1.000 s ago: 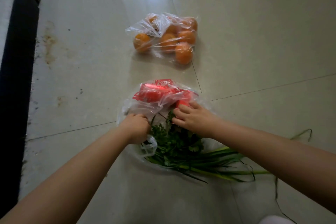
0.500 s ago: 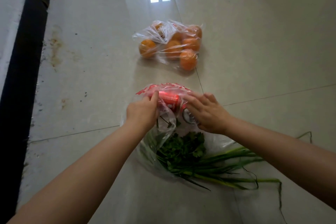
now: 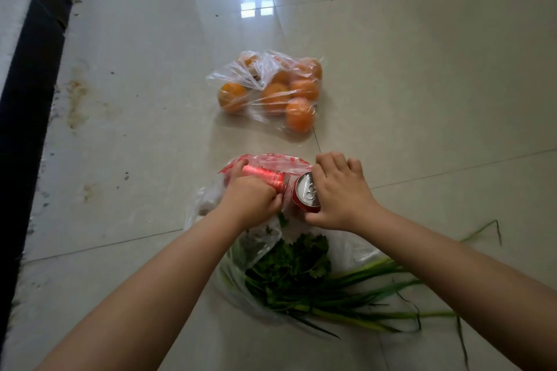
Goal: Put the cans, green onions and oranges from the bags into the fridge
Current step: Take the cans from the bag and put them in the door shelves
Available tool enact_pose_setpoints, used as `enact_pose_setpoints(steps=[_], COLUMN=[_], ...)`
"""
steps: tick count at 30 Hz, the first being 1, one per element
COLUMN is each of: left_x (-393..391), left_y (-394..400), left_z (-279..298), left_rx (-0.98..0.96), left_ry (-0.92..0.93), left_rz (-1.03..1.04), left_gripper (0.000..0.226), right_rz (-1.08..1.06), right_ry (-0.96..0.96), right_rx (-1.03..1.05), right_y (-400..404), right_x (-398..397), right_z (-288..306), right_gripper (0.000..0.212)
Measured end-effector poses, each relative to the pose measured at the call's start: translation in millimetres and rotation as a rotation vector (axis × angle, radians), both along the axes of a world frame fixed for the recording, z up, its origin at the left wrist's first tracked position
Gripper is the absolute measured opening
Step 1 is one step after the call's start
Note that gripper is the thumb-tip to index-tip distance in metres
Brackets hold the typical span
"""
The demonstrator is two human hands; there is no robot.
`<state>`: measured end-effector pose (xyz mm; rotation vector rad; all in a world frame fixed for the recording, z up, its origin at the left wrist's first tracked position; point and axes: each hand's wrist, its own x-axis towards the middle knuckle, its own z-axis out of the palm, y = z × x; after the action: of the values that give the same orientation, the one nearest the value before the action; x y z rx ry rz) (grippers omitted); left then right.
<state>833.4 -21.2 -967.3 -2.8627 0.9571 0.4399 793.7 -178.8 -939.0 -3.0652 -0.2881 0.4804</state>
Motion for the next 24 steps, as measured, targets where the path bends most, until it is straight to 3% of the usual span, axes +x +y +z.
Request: enact_pose_setpoints(steps=[3,5,8,10,13,20,24], left_x=[6.2,13.1,26.4,30.8,36.2,53.8,56.6], left_y=[8.9,19.8,37.0,38.9,40.1,29.8,23.5], left_z=[0.0,4.6,3.4,-0.3,-7.6,-21.6,-21.2], left_rx=[0.175,0.196,0.157,0.167,0.158,0.248,0.29], left_ry=[0.012,-0.084,-0.072,-0.046,-0.197,-0.078,-0.028], left_rz=[0.037,0.065,0.14,0.151,0.069,0.056,0.089], left_gripper=[0.032,0.023,0.051,0.054,0.061,0.062,0.083], right_rz=[0.022,0.012,0.003,-0.009,-0.034,-0.059,-0.114], right_ry=[0.06,0.082,0.099,0.116,0.14,0.155,0.112], right_rx=[-0.095,-0.101,-0.061,-0.059,-0.088,-0.096,-0.069], right_y=[9.4,13.2,13.4,9.6,2.5,13.2,20.3], right_x=[5.1,7.2,6.7,6.4,8.5,7.2,10.9], right_z=[3.1,2.6,4.1,5.2,8.1,5.4,3.4], right_gripper=[0.077,0.076,0.07,0.07,0.071,0.083,0.075])
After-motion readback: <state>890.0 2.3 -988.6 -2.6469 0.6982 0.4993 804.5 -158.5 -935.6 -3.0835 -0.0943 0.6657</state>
